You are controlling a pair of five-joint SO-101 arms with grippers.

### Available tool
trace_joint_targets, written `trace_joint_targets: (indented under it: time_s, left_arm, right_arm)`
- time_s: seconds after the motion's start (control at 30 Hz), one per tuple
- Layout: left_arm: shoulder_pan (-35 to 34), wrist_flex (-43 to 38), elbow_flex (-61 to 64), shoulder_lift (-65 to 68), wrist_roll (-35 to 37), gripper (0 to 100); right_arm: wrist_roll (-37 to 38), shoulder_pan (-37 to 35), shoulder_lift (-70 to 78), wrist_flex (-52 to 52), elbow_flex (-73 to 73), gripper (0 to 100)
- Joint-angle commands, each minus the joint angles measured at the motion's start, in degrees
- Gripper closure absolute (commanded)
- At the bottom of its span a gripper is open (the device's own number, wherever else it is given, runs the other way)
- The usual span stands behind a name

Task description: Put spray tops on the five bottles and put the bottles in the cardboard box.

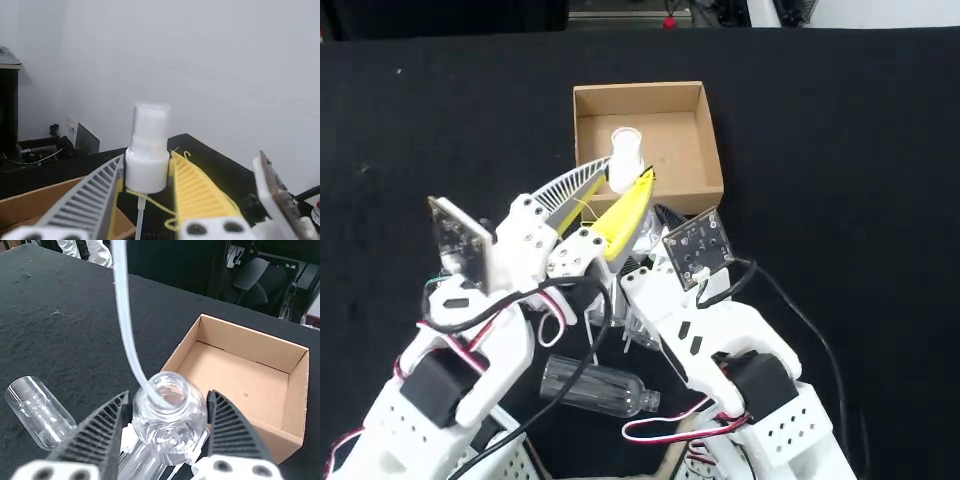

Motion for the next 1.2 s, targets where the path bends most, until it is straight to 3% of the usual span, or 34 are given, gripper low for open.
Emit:
trace_joint_targets:
  time_s: [0.0,0.77,0.93,1.17]
  left_arm:
    - [0.75,-0.44,2.07,0.26,0.0,93]
    - [-0.84,-0.09,6.81,0.26,0.09,93]
    - [0.4,0.0,7.96,-0.26,0.09,84]
    - [0.22,0.0,7.96,-0.26,0.44,83]
  right_arm:
    - [-0.44,-0.18,-1.01,0.0,-3.38,82.9]
    - [-0.44,-0.26,-10.24,-0.26,1.36,82.9]
    - [-0.44,-0.26,-10.68,-0.26,1.63,82.9]
    - [-0.44,-0.26,-10.68,-0.26,1.63,82.9]
